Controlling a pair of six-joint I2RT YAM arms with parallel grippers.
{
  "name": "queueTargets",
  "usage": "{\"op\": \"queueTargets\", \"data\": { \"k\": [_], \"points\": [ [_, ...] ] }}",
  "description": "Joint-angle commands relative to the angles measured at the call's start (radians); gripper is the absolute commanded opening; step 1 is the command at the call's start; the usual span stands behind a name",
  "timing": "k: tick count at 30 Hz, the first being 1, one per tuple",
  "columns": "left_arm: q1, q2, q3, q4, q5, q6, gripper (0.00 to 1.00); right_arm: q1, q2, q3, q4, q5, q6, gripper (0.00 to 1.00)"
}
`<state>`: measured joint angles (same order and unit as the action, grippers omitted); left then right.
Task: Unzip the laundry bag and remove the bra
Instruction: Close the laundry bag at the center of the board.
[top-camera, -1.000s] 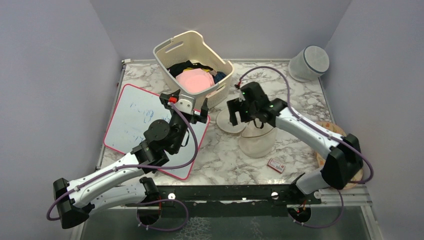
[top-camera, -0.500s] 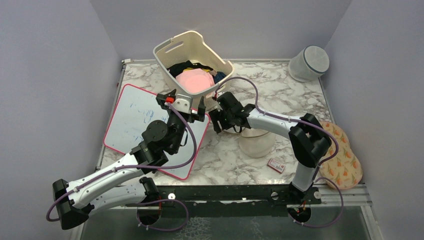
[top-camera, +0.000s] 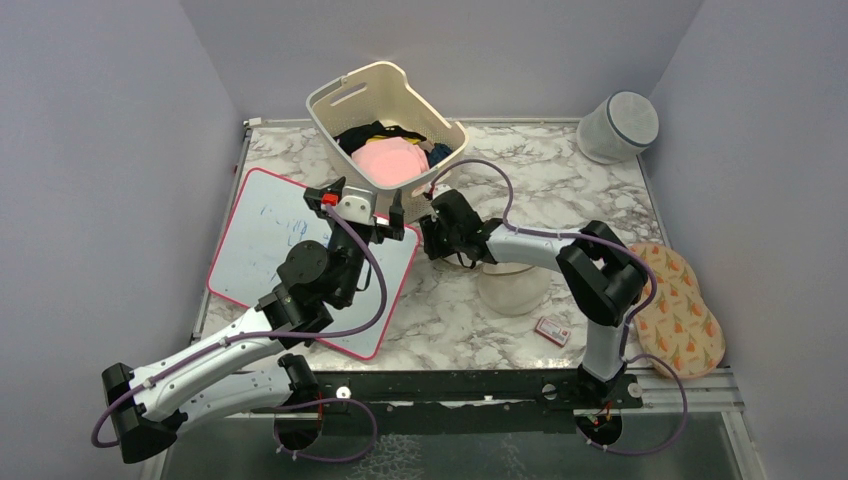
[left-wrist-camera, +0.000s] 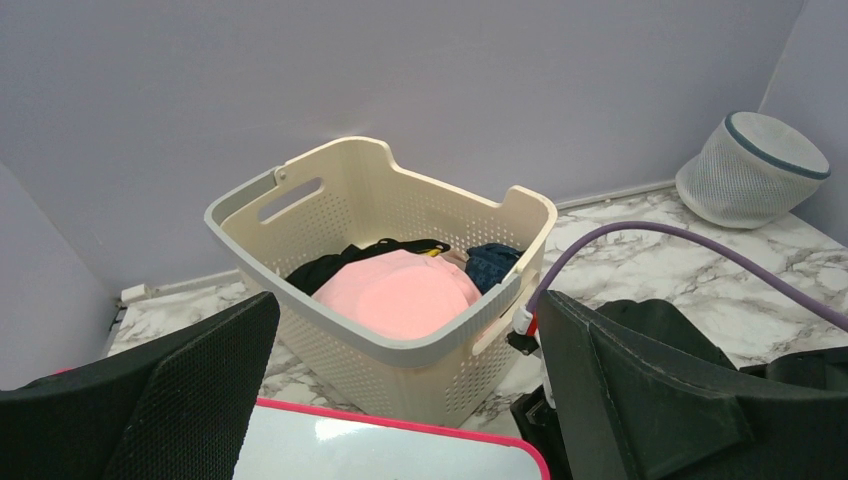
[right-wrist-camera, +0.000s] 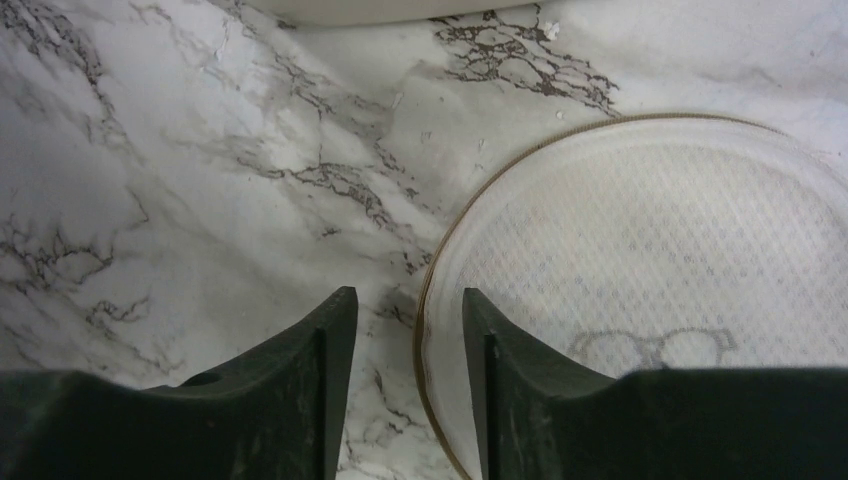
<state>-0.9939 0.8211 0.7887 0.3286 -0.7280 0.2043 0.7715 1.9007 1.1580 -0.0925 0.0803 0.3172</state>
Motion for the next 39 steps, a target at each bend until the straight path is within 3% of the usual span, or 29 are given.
{"op": "queueTargets", "data": {
  "k": [1,5,10,23,34,39],
  "points": [
    [0.011,-0.012,-0.009,0.025,-0.012,-0.012,0.96,0.014,0.036,-0.034,0.093,0.092,-0.018,0.40],
    [0.020,-0.016,-0.011,0.024,-0.001,-0.019,0.97,0.016,0.078,-0.038,0.067,0.180,0.005,0.39],
    [0.035,-0.015,-0.012,0.022,0.007,-0.029,0.96,0.022,0.074,-0.088,0.102,0.235,-0.030,0.26],
    [0.079,0.018,-0.011,0.007,0.048,-0.073,0.96,0.022,-0.062,-0.107,0.136,0.159,0.010,0.01],
    [0.085,0.014,-0.008,-0.003,0.045,-0.081,0.96,-0.030,-0.358,-0.230,0.173,-0.067,0.226,0.01],
    [0.087,0.020,-0.006,-0.004,0.074,-0.087,0.96,-0.055,-0.526,-0.352,0.225,-0.100,0.362,0.01]
  ]
}}
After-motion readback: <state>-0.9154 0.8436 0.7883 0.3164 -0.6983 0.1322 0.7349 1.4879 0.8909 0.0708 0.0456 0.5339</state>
